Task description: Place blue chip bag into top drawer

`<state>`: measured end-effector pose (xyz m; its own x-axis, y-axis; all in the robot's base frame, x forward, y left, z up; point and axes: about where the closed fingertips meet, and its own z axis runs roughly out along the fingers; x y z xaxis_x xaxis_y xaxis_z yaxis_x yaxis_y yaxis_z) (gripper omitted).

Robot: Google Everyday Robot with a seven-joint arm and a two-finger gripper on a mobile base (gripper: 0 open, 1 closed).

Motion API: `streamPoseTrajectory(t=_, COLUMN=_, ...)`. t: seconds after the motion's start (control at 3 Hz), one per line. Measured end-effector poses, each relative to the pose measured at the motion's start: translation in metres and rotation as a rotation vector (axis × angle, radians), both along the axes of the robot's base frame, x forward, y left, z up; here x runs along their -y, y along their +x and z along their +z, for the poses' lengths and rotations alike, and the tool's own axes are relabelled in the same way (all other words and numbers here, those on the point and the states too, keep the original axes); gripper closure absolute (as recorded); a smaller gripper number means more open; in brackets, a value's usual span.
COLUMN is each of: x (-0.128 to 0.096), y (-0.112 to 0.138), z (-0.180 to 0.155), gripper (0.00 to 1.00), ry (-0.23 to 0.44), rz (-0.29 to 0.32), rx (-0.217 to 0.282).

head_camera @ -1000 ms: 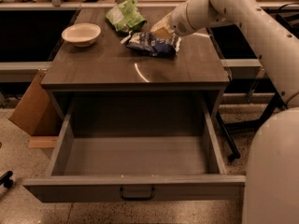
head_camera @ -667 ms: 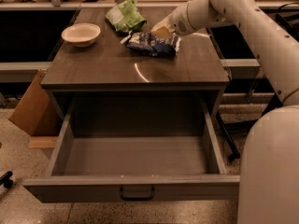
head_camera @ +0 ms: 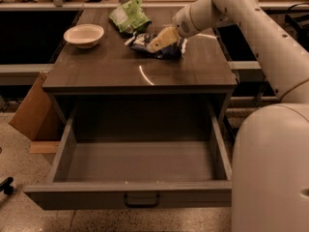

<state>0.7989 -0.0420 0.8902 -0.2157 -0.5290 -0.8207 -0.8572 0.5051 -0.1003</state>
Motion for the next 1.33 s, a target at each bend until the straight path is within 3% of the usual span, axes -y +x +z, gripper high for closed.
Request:
streamPoseTrajectory(t=1.0, x=-0.030, y=0.015, z=-0.039, gripper=0.00, ry=-0.102, rz=0.027, rx=-0.118)
streamPoseTrajectory(t=1.33, x=-0.034, y=0.017, z=-0.047, gripper=0.19, ry=-0.116, rz=0.036, rx=-0.134)
